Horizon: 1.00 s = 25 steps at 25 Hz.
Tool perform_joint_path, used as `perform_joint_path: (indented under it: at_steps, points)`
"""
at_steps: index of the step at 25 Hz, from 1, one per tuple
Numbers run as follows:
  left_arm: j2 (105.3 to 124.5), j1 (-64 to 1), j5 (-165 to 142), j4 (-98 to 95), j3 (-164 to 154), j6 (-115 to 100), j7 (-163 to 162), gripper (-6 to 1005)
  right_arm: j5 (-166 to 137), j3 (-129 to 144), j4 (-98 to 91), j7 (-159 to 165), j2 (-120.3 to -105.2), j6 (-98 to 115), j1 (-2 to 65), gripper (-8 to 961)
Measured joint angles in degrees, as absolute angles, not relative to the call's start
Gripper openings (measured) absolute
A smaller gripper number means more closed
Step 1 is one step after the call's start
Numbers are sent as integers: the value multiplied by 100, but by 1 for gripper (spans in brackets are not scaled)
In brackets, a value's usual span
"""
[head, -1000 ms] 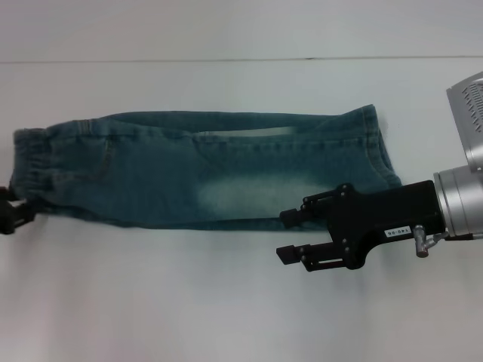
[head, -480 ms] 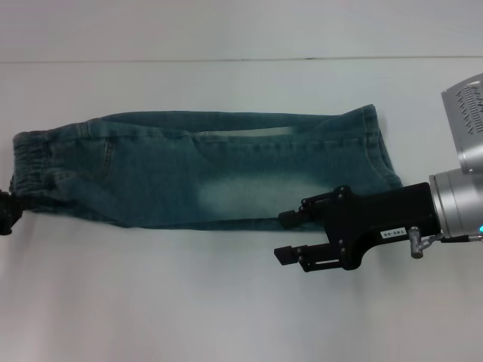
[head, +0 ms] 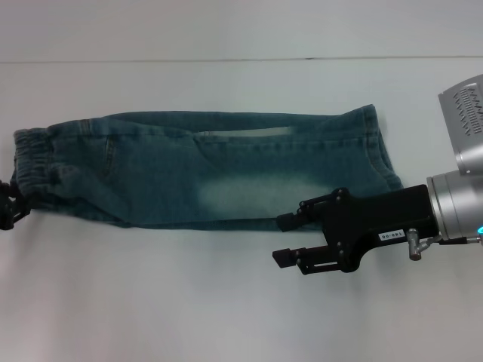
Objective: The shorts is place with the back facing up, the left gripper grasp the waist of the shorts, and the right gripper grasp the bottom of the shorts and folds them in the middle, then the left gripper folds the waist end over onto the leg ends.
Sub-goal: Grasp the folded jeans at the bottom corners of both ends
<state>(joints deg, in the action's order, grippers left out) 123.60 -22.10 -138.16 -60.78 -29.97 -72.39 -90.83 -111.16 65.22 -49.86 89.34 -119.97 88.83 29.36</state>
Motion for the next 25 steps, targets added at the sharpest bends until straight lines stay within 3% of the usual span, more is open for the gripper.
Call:
perform_joint_path:
  at_steps: [10, 15, 23, 25]
  points:
    - [12382, -2197, -13854, -6081, -3264, -7105, -9008, 312, -11107, 6548, -4982, 8990, -12013, 8886, 2936, 592]
    - [12384, -2184, -13793, -6100, -3267, -6884, -8929, 559, -11093, 6557, -4948, 8996, -12015, 8886, 2936, 591]
    - [12384, -2136, -13675, -6041, -3448, -6830, -8610, 186, -11049, 6568, -4913, 9019, -12026, 8883, 2936, 589]
    - [12384, -2141, -13681, -6026, -3466, -6830, -8594, 156, -11026, 6573, -4904, 9019, -12025, 8882, 2936, 589]
